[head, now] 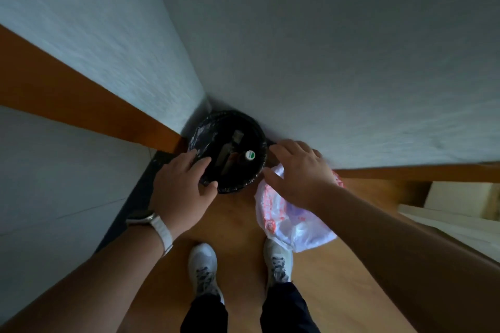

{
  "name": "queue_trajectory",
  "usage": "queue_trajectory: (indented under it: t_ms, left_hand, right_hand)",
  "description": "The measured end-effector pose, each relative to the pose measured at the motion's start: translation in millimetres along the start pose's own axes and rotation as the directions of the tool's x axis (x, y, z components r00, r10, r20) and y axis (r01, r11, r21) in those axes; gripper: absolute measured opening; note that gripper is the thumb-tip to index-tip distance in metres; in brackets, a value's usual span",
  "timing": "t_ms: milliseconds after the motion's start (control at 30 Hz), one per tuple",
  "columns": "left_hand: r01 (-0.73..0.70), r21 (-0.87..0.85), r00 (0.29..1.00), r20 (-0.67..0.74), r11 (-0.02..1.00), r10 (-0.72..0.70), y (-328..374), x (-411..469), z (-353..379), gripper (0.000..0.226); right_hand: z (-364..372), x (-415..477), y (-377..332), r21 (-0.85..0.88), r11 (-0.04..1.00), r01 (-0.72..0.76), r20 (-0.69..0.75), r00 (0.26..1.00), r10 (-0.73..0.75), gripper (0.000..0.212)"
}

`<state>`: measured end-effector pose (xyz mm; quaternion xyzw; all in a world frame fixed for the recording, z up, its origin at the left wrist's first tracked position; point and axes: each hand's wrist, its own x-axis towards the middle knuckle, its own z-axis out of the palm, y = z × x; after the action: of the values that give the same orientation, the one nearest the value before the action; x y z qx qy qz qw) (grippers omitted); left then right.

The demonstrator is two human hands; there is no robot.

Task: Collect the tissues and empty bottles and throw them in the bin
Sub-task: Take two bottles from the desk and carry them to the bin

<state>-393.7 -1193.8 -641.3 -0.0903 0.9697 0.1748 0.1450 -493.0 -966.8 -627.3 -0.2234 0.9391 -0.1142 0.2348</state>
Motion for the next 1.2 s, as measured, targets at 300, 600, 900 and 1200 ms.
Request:
queue_trajectory:
  t_ms: [300, 600, 900, 1200]
  left_hand:
    - [-0.052, 0.061, 0.998, -0.029, 0.997, 0.054, 52.2, -77.3, -99.4, 0.052]
    - [-0.217, 0.094, 0.969, -0.103, 0.972, 0.226, 83.5, -131.3, -204.7, 0.053]
    - [-0.488, 0.124, 0.835, -0.222, 0.864, 0.503, 100.5, -173.8, -303.4, 0.050]
    - [-0.651, 0.164, 0.682, -0.303, 0.741, 0.666, 137.6, -180.7, -362.5, 0.049]
  right_hand:
    - [-104.3, -95.9, -52.6, -0.079, 0.995, 0.068, -0.011, 0.998, -0.070, 0.051]
    - [-194.0, -188.5, -111.0, -0.196, 0.977, 0.081, -0.038, 0.995, -0.090, 0.053]
    - [-275.9, -280.0, -167.6, -0.268, 0.961, -0.071, -0.221, 0.975, 0.011, 0.055]
    - [-317.6, -338.6, -187.0, -0.195, 0.954, -0.229, -0.380, 0.914, 0.142, 0.057]
